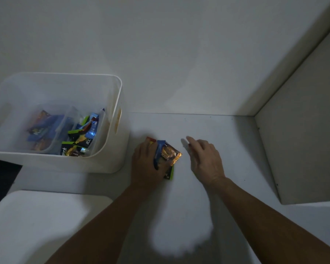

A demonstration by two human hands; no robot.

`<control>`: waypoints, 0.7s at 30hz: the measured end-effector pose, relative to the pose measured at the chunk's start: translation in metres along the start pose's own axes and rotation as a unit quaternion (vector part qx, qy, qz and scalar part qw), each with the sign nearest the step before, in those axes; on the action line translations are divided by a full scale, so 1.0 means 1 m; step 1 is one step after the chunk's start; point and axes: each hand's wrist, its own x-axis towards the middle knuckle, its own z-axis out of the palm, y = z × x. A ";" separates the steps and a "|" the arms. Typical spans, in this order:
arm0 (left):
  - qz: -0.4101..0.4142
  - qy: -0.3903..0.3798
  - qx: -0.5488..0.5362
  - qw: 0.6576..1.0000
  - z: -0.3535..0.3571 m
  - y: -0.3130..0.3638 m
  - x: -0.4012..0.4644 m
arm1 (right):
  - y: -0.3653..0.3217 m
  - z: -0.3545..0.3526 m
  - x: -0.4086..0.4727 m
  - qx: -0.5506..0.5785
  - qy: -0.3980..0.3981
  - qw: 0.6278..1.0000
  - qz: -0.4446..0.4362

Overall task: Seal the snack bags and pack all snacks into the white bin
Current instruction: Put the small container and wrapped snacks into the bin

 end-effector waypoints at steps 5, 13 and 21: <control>-0.010 -0.017 0.021 1.000 0.003 -0.006 -0.014 | -0.021 0.006 0.003 -0.032 -0.018 0.999 0.036; 0.007 0.054 0.050 0.997 -0.001 -0.010 -0.025 | -0.042 0.018 0.010 -0.069 -0.060 0.995 0.034; -0.020 0.048 0.073 0.996 -0.007 -0.025 -0.032 | -0.039 0.018 0.009 -0.039 -0.021 0.999 0.028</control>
